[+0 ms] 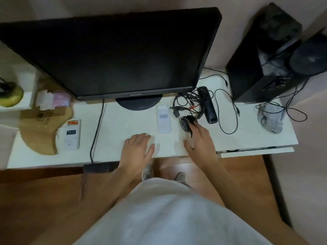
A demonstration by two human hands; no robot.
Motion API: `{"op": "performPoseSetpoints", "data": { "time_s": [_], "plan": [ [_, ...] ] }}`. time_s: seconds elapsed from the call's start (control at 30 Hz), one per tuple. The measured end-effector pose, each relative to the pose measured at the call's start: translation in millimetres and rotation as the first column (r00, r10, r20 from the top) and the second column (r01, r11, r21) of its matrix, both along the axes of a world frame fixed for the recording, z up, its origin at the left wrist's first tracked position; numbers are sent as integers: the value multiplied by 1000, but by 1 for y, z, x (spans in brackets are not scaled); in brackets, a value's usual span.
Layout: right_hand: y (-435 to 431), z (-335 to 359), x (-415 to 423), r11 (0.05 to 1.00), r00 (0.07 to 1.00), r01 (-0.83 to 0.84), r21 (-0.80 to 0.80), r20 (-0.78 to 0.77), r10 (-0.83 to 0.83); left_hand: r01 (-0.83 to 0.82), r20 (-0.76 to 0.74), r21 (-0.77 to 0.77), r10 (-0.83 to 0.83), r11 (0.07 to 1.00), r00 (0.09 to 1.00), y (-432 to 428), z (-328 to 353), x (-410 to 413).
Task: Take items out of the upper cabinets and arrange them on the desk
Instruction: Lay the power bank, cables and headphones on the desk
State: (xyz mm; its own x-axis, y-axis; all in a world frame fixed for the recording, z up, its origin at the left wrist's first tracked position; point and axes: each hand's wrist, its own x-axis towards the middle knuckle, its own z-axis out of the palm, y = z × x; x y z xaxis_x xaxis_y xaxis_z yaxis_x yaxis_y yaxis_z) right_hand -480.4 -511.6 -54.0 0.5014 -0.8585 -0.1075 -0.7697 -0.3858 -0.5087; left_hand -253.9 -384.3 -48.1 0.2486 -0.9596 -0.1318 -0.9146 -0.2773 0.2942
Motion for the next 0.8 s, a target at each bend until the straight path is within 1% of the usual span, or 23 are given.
{"op": "performPoseSetpoints", "data": {
  "time_s": [0.1,0.2,0.33,0.43,0.57,0.67,0.73,0.8],
  "plan": [
    [1,-5,-3,998,997,-59,-6,-40,58,-59,50,-18,60,998,997,36,13,-7],
    [0,-9,1,994,993,-106,-25,-64,104,-131,106,25,128,991,986,77,21,-11],
    [3,-5,8,992,982,-124,35,-136,128,-211,162,70,197,975,967,117,28,-16],
    [19,5,3,995,993,-101,7,-68,102,-206,144,16,202,978,969,131,32,-18],
    [65,25,-22,993,999,-20,-118,44,25,-121,121,-38,125,992,985,131,37,-26],
    [114,34,-47,982,998,59,-179,33,-54,30,119,-12,-29,999,992,121,41,-35],
    [154,32,-67,977,992,130,-170,14,-129,139,119,-8,-137,990,983,119,45,-44],
    [197,28,-86,965,978,205,-164,1,-208,245,117,-40,-239,969,964,121,46,-54]
  ]
}}
